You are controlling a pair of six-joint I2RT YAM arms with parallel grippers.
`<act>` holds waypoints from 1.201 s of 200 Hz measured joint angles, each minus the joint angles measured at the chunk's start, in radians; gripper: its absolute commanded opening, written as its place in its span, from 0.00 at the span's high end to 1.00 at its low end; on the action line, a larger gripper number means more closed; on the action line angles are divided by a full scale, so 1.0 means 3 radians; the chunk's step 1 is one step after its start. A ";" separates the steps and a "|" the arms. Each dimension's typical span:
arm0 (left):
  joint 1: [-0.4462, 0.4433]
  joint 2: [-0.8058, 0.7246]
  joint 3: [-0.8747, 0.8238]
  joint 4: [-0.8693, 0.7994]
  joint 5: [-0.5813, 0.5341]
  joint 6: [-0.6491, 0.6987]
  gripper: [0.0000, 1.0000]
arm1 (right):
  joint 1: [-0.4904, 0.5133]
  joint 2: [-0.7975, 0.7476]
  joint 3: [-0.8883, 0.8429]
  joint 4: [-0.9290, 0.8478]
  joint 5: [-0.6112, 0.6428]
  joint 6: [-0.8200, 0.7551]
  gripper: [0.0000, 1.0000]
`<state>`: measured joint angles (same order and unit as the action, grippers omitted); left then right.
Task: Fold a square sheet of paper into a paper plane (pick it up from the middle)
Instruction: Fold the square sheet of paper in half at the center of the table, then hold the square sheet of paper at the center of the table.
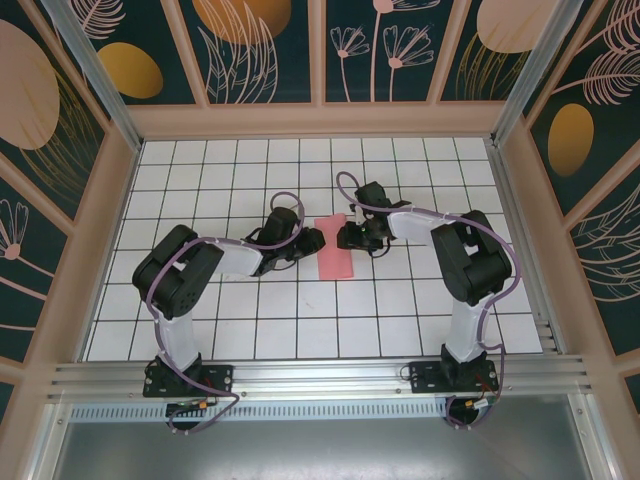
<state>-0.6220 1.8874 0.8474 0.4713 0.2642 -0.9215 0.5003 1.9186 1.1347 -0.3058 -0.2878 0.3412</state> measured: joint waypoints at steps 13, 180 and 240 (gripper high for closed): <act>0.0000 0.0000 0.0000 0.0000 0.0005 0.0000 0.74 | 0.0001 0.0001 0.0003 -0.0006 0.0001 -0.0011 0.53; 0.0000 -0.0178 -0.0145 0.0165 -0.0254 -0.0088 0.75 | 0.0072 0.0051 0.0107 -0.0146 0.0173 -0.0160 0.52; 0.0000 -0.0107 -0.0102 0.0173 -0.0118 -0.0088 0.75 | 0.0075 0.0066 0.0131 -0.0178 0.0183 -0.0146 0.52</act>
<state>-0.6220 1.8553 0.8169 0.5232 0.2287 -0.9478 0.5228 1.9385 1.1740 -0.3592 -0.2329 0.2974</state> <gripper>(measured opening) 0.248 0.479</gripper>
